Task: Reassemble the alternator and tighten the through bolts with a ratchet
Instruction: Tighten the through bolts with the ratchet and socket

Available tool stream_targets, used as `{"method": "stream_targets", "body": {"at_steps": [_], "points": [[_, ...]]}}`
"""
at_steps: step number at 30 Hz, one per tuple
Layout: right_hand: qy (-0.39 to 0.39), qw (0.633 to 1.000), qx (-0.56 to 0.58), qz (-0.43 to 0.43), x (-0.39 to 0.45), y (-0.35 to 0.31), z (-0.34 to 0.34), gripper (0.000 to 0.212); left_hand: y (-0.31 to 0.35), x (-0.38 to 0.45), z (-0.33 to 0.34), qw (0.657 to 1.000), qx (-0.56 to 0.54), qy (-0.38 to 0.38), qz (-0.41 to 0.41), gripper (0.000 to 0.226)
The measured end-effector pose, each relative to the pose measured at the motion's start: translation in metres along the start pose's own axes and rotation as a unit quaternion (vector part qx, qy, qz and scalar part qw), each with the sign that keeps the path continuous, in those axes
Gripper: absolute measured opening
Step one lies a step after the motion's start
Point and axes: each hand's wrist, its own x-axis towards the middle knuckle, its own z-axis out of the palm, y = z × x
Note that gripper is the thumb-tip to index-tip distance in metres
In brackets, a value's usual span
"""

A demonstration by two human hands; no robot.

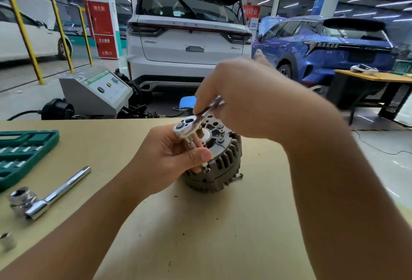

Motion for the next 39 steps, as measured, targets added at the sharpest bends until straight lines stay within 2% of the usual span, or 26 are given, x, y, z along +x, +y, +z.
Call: {"method": "stream_targets", "body": {"at_steps": [2,7,10,13,16,20,22,24,28,30,34,36,39], "points": [[0.006,1.0,0.0,0.004,0.002,-0.002,0.005,0.042,-0.001,-0.001,0.001,1.0,0.011,-0.003,0.007,0.019],[-0.034,0.998,-0.035,-0.026,-0.012,0.004,0.001,0.012,-0.002,0.001,0.008,0.998,0.042,0.008,0.043,0.013],[-0.044,0.998,-0.035,-0.036,-0.018,0.004,-0.004,0.014,0.0,0.001,0.006,0.998,0.033,-0.002,0.048,0.005],[-0.017,1.0,0.002,-0.012,-0.011,0.002,-0.001,0.026,-0.001,0.002,0.003,0.999,0.029,0.001,0.026,0.025],[0.026,1.0,0.001,0.004,-0.002,0.0,0.007,0.04,-0.001,0.002,-0.001,0.999,0.033,-0.005,0.007,0.027],[0.0,0.998,-0.049,-0.036,0.003,0.004,0.009,0.02,-0.003,0.003,0.001,0.997,0.066,0.023,0.023,0.027],[-0.032,0.997,-0.057,-0.047,-0.003,0.005,0.005,0.035,-0.003,0.005,0.005,0.995,0.086,0.033,0.038,0.031],[-0.043,0.997,-0.045,-0.047,-0.009,0.007,-0.001,0.036,-0.003,0.006,0.005,0.996,0.083,0.027,0.031,0.03],[-0.036,0.999,-0.014,-0.035,-0.009,0.011,0.0,0.012,0.0,0.004,0.0,0.999,0.048,-0.015,0.004,0.022],[-0.012,1.0,-0.004,-0.027,-0.003,0.011,0.006,0.015,0.0,0.003,0.0,1.0,0.026,-0.018,-0.002,0.017],[-0.043,0.997,-0.036,-0.044,0.003,0.01,0.011,0.012,0.0,0.004,0.004,0.999,0.053,0.008,0.006,0.027],[-0.045,0.997,-0.039,-0.039,0.002,0.011,0.01,0.023,0.001,0.005,0.007,0.997,0.074,0.024,0.015,0.03],[-0.045,0.998,-0.024,-0.047,-0.002,0.011,0.01,0.018,0.001,0.005,0.006,0.997,0.072,0.019,0.021,0.021]]}}
